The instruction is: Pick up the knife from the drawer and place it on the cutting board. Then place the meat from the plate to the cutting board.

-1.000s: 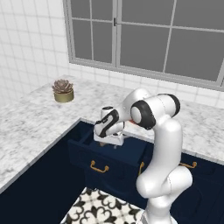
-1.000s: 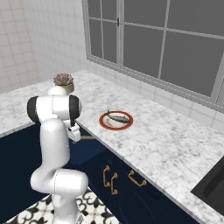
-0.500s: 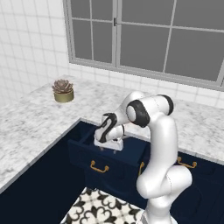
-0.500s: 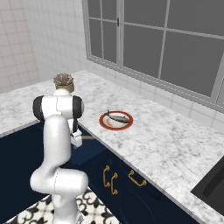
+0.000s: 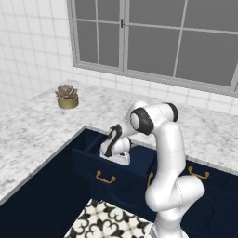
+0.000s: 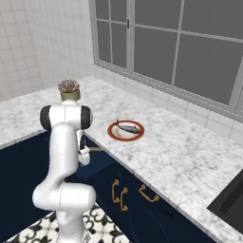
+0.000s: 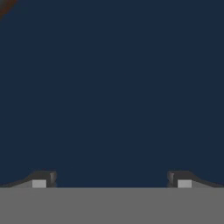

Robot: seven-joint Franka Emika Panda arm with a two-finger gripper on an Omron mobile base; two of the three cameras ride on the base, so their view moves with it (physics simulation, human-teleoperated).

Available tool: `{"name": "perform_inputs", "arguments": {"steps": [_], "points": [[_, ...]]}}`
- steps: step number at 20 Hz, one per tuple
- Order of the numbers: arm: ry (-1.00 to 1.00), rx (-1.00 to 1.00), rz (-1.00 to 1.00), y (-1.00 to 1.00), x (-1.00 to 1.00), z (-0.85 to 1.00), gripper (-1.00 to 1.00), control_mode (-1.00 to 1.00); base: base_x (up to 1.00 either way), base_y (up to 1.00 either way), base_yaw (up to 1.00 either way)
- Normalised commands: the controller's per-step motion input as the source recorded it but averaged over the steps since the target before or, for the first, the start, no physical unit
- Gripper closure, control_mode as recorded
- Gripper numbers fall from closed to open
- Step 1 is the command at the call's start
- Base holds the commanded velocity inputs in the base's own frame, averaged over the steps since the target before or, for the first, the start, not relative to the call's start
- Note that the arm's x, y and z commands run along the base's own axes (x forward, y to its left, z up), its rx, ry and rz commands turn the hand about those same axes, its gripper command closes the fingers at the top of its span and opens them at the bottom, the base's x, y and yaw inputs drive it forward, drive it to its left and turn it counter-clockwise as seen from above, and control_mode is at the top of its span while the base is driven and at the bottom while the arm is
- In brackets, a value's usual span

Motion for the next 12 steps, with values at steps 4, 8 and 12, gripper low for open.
{"name": "perform_inputs", "arguments": {"steps": [4,8,12], "points": [[0.04,0.04,0.01,0.05,-0.03,-0.20,-1.00,-1.00,0.00,0.00,0.00],[-0.03,-0.03,0.01,0.46,-0.46,0.01,-1.00,-1.00,0.00,0.00,0.00],[0.00,0.00,0.00,0.66,-0.45,0.00,-1.00,-1.00,0.00,0.00,0.00]]}}
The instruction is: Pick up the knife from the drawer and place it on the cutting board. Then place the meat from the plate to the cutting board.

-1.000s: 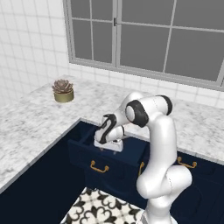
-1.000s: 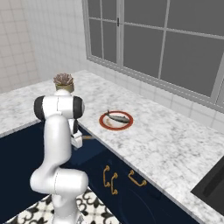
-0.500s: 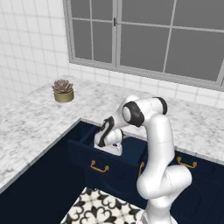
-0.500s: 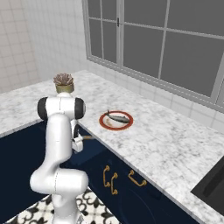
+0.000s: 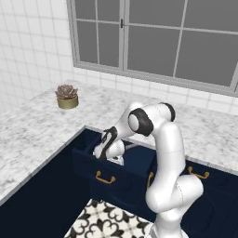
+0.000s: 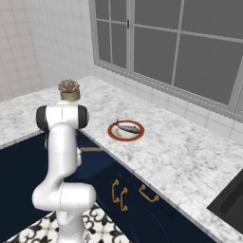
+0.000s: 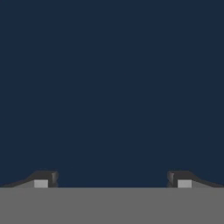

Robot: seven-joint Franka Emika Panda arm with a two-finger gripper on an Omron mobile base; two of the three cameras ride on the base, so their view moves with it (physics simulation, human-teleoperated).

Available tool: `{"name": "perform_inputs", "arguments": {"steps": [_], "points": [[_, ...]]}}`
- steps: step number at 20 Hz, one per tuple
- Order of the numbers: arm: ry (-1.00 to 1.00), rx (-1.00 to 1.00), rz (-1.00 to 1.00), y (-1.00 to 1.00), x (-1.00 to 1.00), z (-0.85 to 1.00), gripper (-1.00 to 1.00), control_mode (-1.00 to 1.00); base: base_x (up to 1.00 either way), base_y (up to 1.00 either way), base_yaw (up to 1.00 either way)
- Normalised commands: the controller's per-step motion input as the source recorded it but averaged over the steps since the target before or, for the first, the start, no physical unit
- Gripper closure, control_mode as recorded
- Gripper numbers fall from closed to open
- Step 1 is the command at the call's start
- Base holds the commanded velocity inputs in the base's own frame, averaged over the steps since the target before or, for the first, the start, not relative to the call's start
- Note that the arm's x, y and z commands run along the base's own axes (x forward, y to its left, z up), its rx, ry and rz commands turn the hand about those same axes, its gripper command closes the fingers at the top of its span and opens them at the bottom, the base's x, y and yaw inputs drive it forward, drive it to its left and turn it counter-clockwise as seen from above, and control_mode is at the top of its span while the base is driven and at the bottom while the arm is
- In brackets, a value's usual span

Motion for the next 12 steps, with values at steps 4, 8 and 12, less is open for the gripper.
{"name": "perform_inputs", "arguments": {"steps": [4,8,12], "points": [[0.00,0.00,0.00,0.71,-0.41,0.00,-1.00,-1.00,0.00,0.00,0.00],[0.00,0.00,0.00,0.61,-0.41,0.02,-1.00,-1.00,0.00,0.00,0.00],[0.00,-0.02,0.00,0.53,-0.23,0.21,-1.00,-1.00,0.00,0.00,0.00]]}}
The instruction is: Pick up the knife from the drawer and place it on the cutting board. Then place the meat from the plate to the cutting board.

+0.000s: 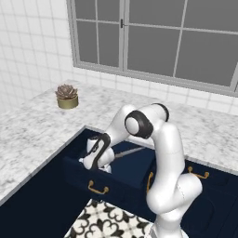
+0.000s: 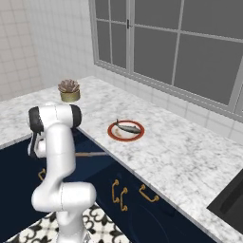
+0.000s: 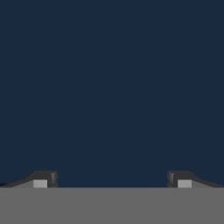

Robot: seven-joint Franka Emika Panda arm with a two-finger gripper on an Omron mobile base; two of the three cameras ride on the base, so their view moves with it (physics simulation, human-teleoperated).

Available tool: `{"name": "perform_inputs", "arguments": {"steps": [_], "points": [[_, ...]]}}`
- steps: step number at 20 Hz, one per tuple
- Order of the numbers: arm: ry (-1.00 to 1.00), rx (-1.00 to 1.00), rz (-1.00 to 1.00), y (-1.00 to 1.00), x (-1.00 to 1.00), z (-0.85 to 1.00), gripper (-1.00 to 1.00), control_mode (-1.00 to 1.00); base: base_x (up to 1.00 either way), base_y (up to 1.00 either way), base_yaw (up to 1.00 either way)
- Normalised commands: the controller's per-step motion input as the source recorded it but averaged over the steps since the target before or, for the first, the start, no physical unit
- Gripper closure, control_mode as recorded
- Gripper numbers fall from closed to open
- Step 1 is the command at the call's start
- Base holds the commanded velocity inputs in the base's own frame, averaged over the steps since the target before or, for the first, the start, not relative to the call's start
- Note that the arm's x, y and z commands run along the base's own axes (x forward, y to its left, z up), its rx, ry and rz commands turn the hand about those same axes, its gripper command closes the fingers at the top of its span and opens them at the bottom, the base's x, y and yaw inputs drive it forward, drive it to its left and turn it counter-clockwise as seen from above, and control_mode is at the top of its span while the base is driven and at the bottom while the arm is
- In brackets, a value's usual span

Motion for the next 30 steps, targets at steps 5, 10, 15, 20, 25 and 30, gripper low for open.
{"name": "perform_inputs", "arguments": {"steps": [5,10,15,20,25,30], "points": [[0.00,-0.02,0.00,0.45,-0.19,0.21,-1.00,-1.00,0.00,0.00,0.00],[0.00,0.00,0.00,0.34,-0.40,0.18,-1.00,-1.00,0.00,0.00,0.00],[-0.03,0.03,-0.08,-0.03,-0.02,0.37,-1.00,-1.00,0.00,0.00,0.00],[-0.05,0.00,-0.09,-0.27,0.25,0.31,-1.00,-1.00,0.00,0.00,0.00],[-0.05,-0.13,-0.16,-0.12,0.38,0.06,-1.00,-1.00,0.00,0.00,0.00],[0.00,0.06,-0.11,-0.43,0.36,0.00,-1.00,-1.00,0.00,0.00,0.00]]}}
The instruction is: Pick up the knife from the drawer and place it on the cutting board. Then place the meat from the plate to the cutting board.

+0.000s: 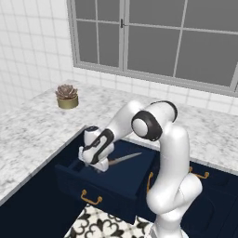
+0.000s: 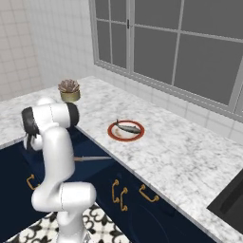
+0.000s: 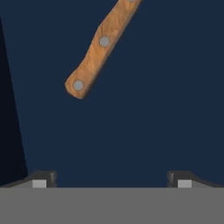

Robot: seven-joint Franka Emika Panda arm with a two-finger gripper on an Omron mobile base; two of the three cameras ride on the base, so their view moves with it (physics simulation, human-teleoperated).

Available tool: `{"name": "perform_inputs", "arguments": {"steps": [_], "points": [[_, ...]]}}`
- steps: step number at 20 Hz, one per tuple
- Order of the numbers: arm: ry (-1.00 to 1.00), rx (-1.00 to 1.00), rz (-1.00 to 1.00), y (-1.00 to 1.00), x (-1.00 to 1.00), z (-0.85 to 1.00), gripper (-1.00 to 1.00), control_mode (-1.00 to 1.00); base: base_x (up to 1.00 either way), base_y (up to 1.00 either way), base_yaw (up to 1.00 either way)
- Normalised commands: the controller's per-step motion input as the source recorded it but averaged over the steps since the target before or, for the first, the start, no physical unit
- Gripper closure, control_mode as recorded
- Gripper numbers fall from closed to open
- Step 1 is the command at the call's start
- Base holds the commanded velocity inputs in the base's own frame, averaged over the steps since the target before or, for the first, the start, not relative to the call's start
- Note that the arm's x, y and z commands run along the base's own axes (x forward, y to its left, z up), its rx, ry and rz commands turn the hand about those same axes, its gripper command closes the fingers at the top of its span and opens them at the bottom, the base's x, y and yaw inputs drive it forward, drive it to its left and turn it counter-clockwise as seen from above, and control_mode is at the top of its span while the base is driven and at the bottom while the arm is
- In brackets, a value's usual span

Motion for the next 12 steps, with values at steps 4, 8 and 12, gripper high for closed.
{"name": "perform_inputs", "arguments": {"steps": [4,8,12], "points": [[0.00,0.14,-0.03,-0.44,0.16,0.01,-1.00,-1.00,0.00,0.00,0.00],[0.00,0.14,0.00,-0.37,0.10,0.00,-1.00,-1.00,0.00,0.00,0.00],[0.00,0.10,0.00,-0.40,0.04,0.00,-1.00,-1.00,0.00,0.00,0.00]]}}
